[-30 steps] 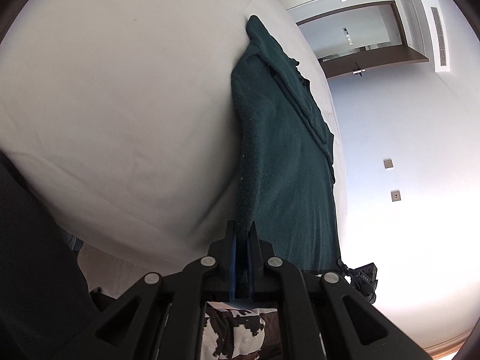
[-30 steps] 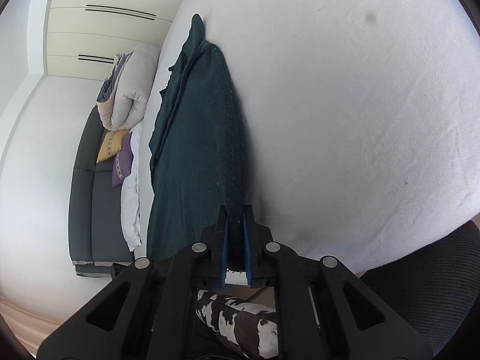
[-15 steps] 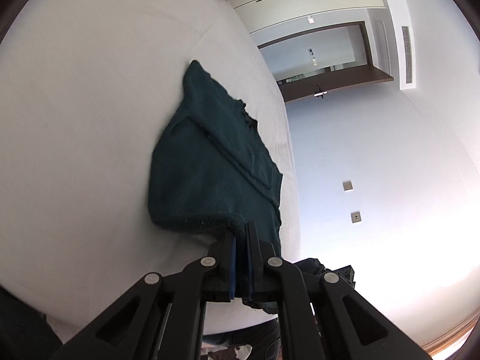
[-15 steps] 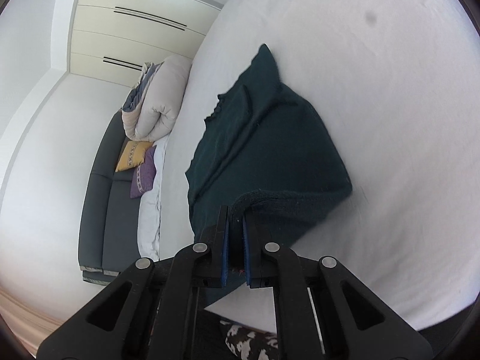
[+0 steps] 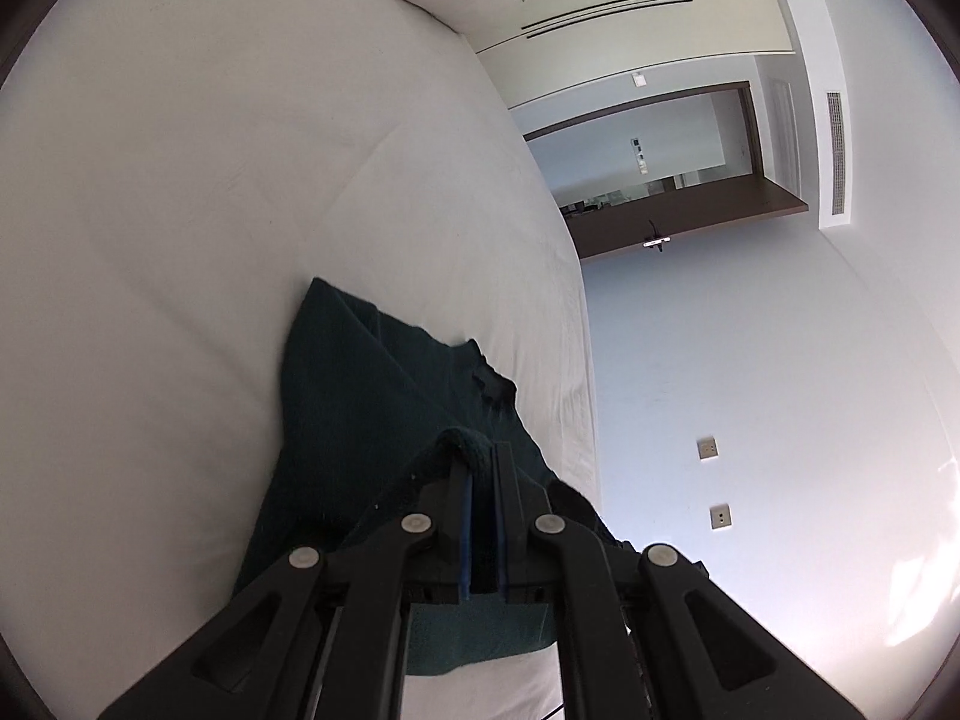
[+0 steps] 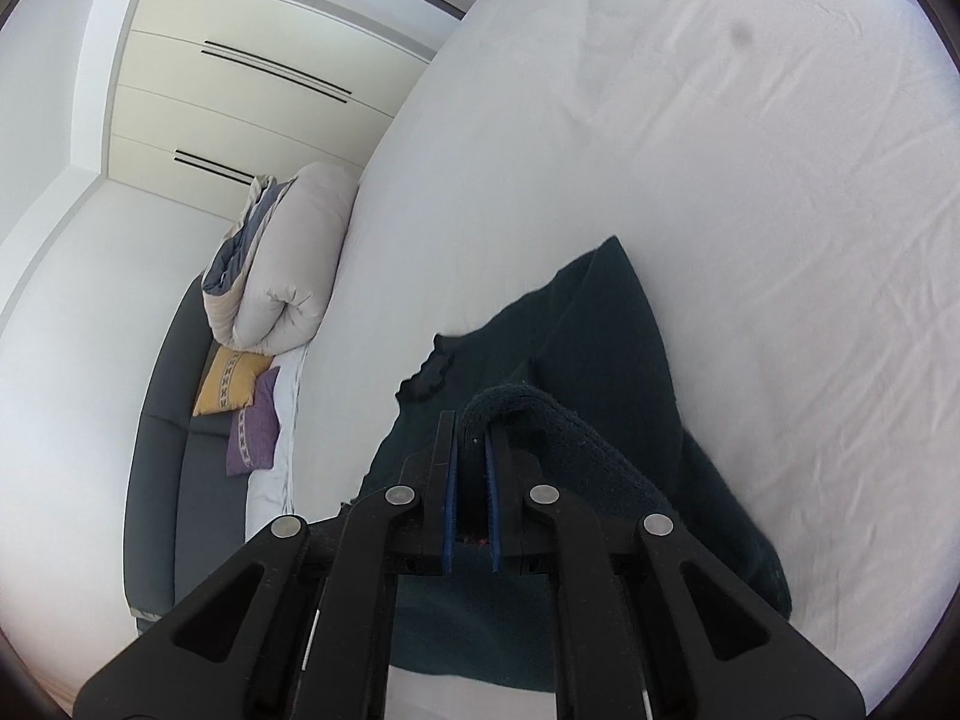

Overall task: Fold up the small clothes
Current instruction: 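Lift the hem with both grippers and fold it toward the collar, then lower the hem onto the sweater and open both grippers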

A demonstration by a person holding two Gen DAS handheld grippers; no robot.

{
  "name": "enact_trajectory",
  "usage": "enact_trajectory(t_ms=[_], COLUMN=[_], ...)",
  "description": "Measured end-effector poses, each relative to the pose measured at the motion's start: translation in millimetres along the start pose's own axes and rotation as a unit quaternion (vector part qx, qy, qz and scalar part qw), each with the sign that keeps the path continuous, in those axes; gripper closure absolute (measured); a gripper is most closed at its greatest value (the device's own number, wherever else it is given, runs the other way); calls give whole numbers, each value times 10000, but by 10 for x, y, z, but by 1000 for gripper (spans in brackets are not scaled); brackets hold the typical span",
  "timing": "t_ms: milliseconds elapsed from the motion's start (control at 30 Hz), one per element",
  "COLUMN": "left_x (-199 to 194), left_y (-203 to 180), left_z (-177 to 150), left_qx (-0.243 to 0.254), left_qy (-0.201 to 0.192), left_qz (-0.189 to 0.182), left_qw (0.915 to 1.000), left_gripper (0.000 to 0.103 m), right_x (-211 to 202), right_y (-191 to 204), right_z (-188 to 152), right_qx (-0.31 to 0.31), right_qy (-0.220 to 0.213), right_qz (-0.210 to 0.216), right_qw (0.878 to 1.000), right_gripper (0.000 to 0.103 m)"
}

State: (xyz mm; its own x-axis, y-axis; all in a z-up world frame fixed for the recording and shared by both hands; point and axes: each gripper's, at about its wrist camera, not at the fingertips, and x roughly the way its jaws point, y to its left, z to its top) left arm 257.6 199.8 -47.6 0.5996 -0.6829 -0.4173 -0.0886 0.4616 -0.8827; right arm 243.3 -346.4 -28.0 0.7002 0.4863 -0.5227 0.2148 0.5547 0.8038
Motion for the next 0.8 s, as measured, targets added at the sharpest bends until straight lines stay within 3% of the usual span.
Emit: enact_trajectory(t_ms=[167,267,300,367,400,433,567,700,800], left_x=[483,746,783,714,642,575,365,341,459], left_y=[104,326,417,541,560,553,370,233,300], left_z=[344,379,364,286,254,226,13,-236,-308], left_qx=[92,80,-27,-246,-239,-159,486,1161,1242], left_qy=[-67,-20,11,-141,-270,-376,-482,-477,-298], left_qz=[510,1041,1128,1032,1074,1147,1068,1426,1613], left_qw=[9986,9945,9936,9943,9936,9926,9919,9818,9786], left_gripper=[98,92,84,43,36,31,31,31,31], right_x=[606,991,1073,1078,1055,988,760,605,660], right_y=[-111,-335,-416,-486,-480,-473,-376,-197,-84], right_z=[432,580,596,607,611,605,571,290,29], right_qx=[91,395,483,488,433,399,-14,-765,-1303], right_qy=[-27,164,171,-143,-304,-492,-780,-659,-435], right_qz=[-439,-792,-876,-808,-699,-680,-742,-1307,-1785], right_qw=[9990,9959,9948,9954,9962,9957,9942,9863,9743], right_gripper=[96,93,85,65,42,27,27,29,38])
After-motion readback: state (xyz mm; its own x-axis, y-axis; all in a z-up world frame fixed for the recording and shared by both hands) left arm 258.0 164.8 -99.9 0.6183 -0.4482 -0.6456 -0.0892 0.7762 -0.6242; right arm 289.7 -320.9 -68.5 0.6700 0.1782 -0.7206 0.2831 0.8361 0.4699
